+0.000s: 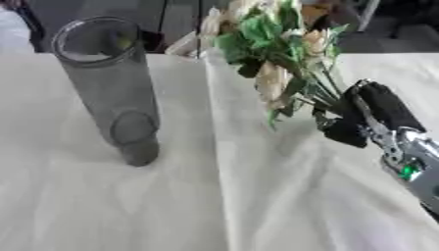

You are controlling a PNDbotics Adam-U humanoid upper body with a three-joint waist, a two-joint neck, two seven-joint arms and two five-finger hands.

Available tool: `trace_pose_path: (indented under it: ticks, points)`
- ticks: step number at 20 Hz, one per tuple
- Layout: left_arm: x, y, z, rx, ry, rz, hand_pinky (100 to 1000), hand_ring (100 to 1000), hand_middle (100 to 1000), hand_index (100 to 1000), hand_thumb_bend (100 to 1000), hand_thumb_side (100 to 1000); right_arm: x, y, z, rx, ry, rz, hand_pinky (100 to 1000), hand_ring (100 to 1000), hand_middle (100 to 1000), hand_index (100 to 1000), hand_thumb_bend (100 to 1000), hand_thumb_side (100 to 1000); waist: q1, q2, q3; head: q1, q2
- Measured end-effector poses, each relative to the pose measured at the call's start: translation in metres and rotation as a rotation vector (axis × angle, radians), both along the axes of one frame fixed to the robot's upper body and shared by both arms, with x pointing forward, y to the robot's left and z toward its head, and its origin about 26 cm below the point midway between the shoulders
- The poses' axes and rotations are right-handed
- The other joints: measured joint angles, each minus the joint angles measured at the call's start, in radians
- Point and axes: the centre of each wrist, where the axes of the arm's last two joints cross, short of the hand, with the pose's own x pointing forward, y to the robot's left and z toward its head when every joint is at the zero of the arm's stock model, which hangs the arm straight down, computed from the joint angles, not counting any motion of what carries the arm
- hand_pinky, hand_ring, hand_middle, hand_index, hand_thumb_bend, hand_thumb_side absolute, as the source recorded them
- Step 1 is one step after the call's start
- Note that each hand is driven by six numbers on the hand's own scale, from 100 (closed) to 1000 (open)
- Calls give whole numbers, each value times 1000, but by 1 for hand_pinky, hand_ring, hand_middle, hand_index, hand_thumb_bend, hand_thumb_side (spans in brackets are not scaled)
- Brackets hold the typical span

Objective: Arrange flowers into the vase.

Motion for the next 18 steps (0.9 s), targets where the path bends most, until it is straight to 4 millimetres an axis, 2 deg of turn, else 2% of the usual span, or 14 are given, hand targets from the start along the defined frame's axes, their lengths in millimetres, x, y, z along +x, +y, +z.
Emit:
trace_pose_path:
  ticks: [9,18]
  points:
    - [0,0,0,0,0,-1,761,853,866,943,100,984,-16,48,59,195,-223,121,100,100,100,100,100,505,0,-1,20,19,0]
    - [0,0,0,0,0,-8,760,852,865,943,100,983,-19,85,108,381,-411,240,100,100,100,100,100,475,0,-9,30,34,3]
